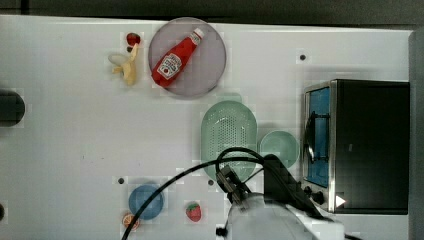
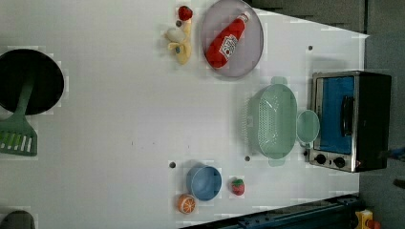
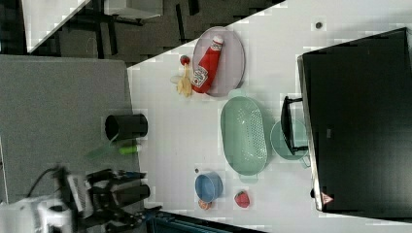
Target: Drag strainer right to left.
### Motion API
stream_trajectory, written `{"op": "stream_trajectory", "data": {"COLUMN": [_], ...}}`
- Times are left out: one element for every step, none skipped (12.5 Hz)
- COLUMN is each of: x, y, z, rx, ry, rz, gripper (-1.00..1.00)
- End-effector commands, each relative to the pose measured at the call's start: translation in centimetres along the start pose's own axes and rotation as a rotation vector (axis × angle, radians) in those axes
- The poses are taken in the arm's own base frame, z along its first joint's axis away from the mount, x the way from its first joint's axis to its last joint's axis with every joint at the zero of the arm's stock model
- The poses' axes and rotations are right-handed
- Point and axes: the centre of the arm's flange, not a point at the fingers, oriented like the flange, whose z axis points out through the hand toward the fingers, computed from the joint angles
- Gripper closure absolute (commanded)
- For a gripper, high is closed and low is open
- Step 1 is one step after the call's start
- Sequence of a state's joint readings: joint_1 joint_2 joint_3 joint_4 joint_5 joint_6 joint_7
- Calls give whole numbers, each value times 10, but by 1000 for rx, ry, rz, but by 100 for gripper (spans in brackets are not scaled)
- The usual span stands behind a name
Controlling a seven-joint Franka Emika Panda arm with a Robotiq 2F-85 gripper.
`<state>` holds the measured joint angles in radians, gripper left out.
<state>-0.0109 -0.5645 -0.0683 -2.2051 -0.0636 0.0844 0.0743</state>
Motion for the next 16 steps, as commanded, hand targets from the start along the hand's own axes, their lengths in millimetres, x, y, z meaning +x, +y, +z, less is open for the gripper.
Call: {"op": "stream_trajectory", "data": {"x": [10, 11, 13, 15, 16, 15, 14, 13, 13, 14, 15, 14, 13, 12, 11, 9], "y": [-25, -30, -36, -40, -44, -48, -52, -59, -69, -80, -91, -99, -103, -107, -111, -113], "z": [64, 85, 109, 133, 159, 187, 213, 236, 255, 273, 291, 310, 330, 349, 366, 382], "rx": [-69, -67, -61, -53, -47, -46, -45, -44, -44, -41, -37, -38, -35, -24, -4, 9], "ry": [-49, -46, -40, -34, -28, -25, -21, -16, -11, -7, -5, -7, -8, -7, -3, -2], "rz": [33, 41, 48, 60, 89, 142, 216, 290, 345, 378, 402, 429, 461, 492, 517, 528], "gripper": [-100, -100, -100, -100, -100, -100, -100, -100, -100, -100, -100, -100, -100, -100, -100, -100]}}
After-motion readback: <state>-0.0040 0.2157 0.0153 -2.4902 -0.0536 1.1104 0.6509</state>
